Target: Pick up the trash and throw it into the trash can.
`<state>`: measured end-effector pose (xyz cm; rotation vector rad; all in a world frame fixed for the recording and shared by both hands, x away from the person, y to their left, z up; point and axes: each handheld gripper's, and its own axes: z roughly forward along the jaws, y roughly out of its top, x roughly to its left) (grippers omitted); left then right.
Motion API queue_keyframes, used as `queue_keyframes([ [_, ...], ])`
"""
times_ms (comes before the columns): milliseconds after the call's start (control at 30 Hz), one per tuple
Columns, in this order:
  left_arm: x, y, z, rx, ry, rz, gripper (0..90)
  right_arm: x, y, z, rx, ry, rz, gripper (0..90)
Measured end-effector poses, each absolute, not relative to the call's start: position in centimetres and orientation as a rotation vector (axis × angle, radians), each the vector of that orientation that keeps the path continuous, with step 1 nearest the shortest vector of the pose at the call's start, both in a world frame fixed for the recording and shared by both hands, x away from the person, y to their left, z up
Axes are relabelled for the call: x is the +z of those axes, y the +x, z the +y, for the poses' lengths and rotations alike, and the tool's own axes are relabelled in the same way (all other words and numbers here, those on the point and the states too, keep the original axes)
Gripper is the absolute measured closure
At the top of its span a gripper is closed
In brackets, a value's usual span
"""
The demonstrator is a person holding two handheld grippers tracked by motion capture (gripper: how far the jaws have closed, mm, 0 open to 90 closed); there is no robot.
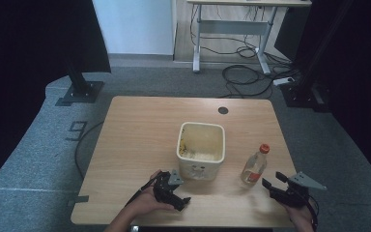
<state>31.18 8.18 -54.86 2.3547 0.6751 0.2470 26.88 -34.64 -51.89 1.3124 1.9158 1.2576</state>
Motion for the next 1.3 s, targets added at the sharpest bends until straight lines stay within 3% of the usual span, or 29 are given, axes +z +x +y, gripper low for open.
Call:
queue_keyframes([
  [1300,-54.9,31.2,8.2,0.248,2.356,0.67,0.0,-48.9,26.0,-35.0,1.338,1.251,1.812,32.4],
])
